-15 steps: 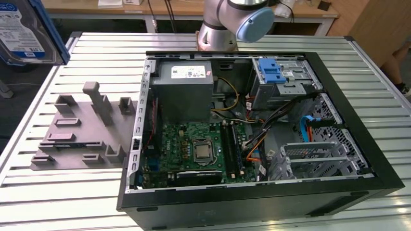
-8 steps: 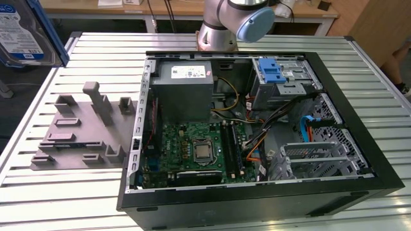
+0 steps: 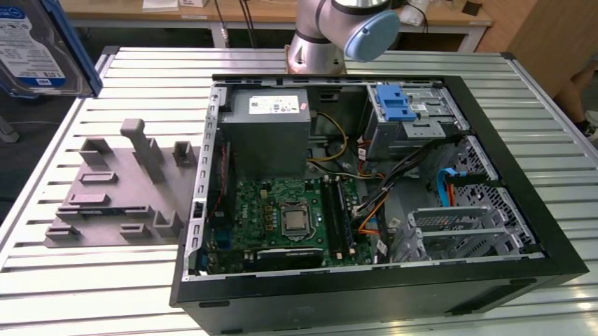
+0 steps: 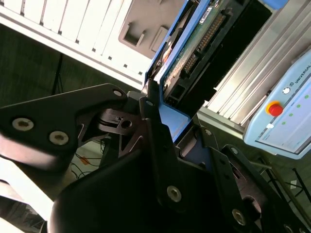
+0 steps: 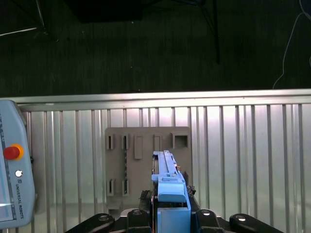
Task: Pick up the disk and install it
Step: 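Pick up the disk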
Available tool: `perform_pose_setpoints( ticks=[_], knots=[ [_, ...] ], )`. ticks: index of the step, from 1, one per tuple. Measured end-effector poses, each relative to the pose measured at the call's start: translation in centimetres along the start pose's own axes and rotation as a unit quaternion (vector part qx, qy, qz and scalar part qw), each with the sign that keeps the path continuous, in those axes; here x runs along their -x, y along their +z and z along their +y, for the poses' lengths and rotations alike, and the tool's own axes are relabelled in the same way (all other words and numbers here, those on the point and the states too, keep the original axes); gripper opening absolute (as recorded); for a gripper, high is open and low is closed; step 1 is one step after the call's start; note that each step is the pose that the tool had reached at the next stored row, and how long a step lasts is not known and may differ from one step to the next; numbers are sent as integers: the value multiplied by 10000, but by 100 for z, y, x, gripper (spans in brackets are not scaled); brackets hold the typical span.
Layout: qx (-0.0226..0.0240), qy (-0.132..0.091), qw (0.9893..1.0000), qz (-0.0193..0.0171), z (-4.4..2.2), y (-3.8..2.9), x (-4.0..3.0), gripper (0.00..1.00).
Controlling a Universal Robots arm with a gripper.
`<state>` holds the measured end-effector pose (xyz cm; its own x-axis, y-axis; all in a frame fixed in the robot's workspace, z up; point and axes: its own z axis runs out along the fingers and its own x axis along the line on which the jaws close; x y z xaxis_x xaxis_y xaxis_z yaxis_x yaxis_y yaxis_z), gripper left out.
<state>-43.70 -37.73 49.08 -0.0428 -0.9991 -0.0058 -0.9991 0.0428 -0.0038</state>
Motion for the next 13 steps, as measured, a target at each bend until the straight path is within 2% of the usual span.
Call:
perform_pose_setpoints(
  ticks=[13],
  knots=[
    [0, 0, 10000, 0, -83, 1, 4, 36]
  ],
)
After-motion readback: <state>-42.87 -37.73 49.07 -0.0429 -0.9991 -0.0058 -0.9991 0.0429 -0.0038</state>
